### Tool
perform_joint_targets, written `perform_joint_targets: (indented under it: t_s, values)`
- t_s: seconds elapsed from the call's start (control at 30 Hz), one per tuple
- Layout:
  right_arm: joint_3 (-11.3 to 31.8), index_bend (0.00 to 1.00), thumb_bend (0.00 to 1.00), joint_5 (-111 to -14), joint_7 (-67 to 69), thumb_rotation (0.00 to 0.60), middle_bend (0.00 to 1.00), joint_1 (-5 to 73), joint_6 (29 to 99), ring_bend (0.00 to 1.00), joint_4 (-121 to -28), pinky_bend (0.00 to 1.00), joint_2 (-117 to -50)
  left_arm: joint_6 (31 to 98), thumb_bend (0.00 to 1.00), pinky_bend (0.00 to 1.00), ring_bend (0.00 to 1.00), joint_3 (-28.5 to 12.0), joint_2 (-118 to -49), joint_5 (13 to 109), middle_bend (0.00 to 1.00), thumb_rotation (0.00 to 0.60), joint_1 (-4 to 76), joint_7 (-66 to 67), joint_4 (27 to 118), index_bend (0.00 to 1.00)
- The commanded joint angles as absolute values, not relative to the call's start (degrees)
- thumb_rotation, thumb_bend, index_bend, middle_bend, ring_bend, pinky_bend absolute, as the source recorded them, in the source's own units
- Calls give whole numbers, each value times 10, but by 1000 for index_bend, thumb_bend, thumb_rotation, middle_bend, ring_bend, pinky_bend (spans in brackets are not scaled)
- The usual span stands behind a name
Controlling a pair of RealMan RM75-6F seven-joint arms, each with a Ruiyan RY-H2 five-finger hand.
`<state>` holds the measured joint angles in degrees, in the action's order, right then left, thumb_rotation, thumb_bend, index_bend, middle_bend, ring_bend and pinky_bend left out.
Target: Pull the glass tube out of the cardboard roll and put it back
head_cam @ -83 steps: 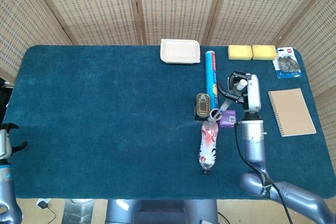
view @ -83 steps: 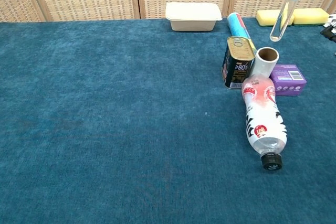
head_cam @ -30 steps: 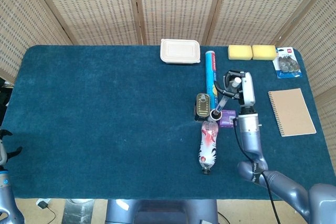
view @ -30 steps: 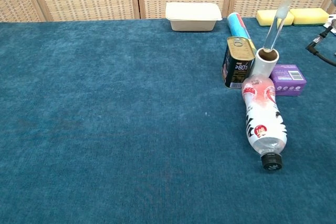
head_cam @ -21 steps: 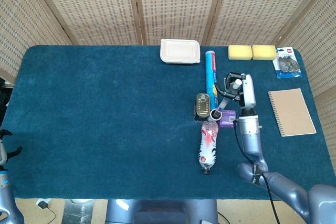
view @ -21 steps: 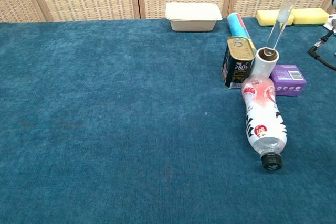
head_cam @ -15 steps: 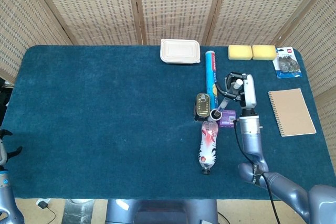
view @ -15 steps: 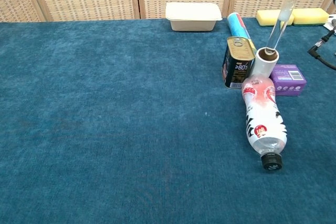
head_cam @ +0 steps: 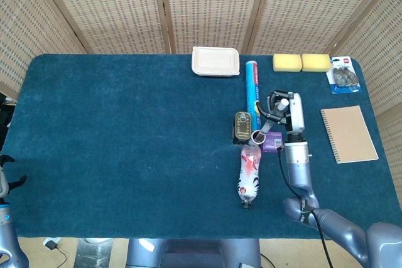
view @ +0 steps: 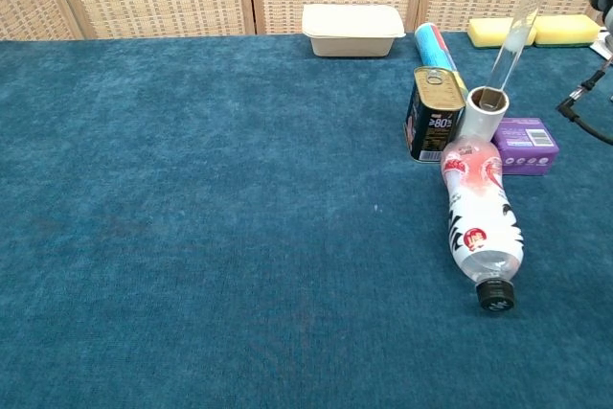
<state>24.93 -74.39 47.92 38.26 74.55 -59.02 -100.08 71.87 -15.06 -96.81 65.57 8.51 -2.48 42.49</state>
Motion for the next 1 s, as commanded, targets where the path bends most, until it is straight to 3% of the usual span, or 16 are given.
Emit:
perform_joint_targets:
  t_s: [0.03, 1.0]
  values:
    - [249, 803, 331, -745, 481, 600, 994, 382, 747, 979, -588, 882, -1003, 719, 122, 305, 216, -151, -968, 656, 389, 600, 85, -25, 425, 427]
    - [239, 807, 322, -764, 493, 600, 993, 394, 760, 977, -569, 879, -1042, 719, 121, 305, 216, -151, -968, 657, 388, 600, 85, -26, 424, 427]
